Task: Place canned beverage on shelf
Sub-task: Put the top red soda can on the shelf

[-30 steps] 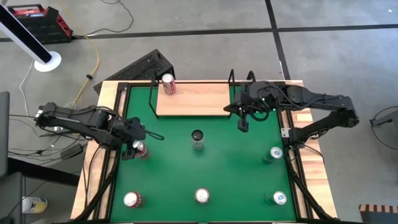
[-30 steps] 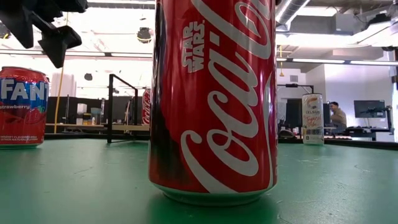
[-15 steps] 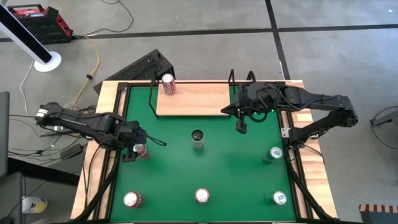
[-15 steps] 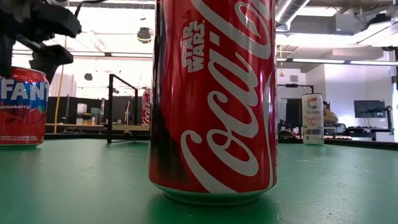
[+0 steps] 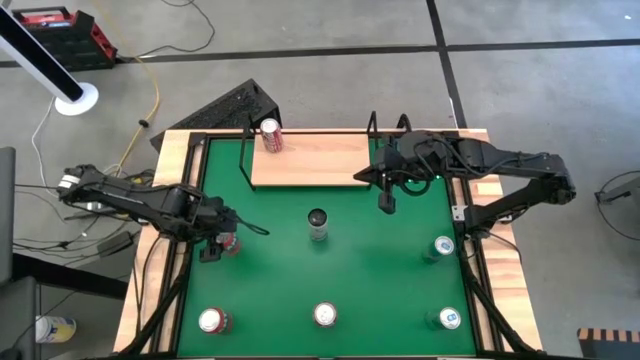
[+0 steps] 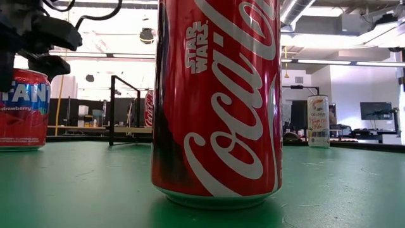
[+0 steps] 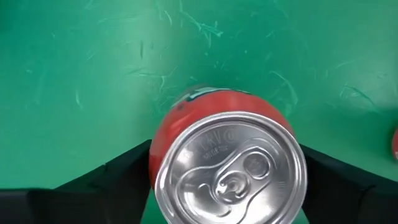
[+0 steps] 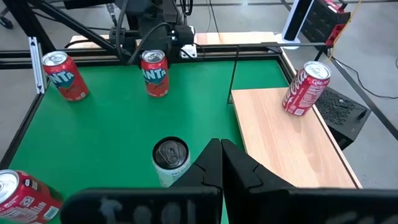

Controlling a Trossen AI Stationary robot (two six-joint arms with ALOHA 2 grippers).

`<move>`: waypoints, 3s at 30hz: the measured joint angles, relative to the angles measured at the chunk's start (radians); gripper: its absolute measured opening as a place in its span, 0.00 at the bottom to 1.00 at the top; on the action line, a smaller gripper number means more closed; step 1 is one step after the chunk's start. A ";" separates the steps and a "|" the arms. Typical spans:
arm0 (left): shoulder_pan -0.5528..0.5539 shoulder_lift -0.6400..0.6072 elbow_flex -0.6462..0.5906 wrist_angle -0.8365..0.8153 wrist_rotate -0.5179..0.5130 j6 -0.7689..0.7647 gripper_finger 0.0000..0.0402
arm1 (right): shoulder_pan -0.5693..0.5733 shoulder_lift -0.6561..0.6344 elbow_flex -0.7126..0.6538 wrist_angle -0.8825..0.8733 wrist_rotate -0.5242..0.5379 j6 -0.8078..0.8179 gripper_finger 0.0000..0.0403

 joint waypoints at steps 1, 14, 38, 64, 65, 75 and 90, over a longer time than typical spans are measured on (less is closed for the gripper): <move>0.000 0.000 0.002 0.002 0.010 0.000 0.72 | 0.000 0.000 0.000 0.000 0.000 0.000 0.05; 0.122 0.108 0.372 0.043 -0.056 0.118 0.69 | 0.000 0.000 0.000 -0.011 0.000 0.001 0.05; 0.693 0.985 1.124 -0.113 0.024 0.888 0.69 | 0.000 0.000 0.000 -0.007 0.006 0.026 0.05; 0.725 1.028 1.131 -0.084 0.028 0.905 0.95 | -0.003 0.000 0.000 0.003 0.006 0.037 0.05; 0.725 1.028 1.140 -0.088 0.032 0.904 0.94 | -0.003 0.000 0.000 0.003 0.006 0.037 0.05; 0.725 1.001 1.374 -0.247 0.044 0.847 0.91 | -0.037 0.018 0.001 0.008 0.007 0.020 0.05; 0.739 0.813 1.094 0.035 0.045 0.559 0.89 | -0.169 0.217 0.015 0.078 -0.188 0.007 0.05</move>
